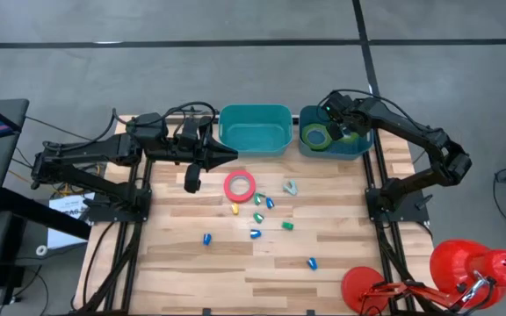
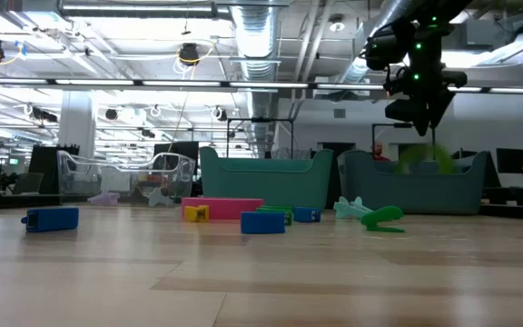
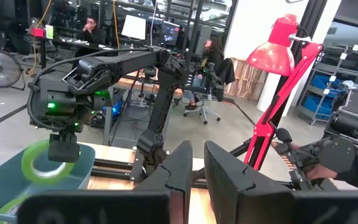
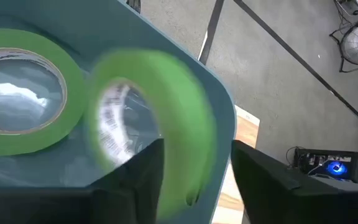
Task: Pick and place Stapler, Stapler remover, tape
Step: Put the green tape into the blue bin, then put the pink tape into the blue bin
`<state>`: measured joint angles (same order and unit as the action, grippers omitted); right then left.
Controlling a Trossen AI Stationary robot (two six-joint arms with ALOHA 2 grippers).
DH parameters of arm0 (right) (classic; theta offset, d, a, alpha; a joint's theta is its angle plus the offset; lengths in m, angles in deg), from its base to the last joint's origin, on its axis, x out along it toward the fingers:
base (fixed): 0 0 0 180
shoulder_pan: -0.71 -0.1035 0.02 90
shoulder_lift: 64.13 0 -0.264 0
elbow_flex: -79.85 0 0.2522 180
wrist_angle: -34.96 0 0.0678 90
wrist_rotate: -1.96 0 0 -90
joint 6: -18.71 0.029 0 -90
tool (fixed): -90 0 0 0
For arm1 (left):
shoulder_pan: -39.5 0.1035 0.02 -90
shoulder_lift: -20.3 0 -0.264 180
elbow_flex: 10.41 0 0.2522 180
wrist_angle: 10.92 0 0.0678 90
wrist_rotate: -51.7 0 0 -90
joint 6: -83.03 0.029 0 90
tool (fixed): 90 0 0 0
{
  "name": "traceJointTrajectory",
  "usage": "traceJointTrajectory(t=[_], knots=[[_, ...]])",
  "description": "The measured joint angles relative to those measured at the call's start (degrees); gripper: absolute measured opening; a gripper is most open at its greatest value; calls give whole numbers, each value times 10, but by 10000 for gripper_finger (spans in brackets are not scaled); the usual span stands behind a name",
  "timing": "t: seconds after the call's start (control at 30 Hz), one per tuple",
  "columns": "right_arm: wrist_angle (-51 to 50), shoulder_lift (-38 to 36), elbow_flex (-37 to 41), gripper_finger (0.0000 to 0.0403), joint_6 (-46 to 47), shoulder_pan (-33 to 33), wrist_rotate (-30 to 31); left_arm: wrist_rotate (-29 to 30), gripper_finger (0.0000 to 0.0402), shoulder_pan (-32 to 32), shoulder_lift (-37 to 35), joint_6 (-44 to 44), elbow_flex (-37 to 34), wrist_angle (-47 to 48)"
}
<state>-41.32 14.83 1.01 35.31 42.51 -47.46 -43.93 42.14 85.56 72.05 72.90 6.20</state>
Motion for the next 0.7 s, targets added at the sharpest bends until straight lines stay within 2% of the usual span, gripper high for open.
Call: traceJointTrajectory(t=[0.13, 0.27, 0.7], knots=[[0, 0, 0, 229, 0, 0, 0, 0, 34, 0, 0, 0, 0, 0], [0, 0, 0, 254, 0, 0, -1, 0, 34, 0, 0, 0, 0, 0], [2, 0, 0, 258, 0, -1, -51, 0, 34, 0, 0, 0, 0, 0]])
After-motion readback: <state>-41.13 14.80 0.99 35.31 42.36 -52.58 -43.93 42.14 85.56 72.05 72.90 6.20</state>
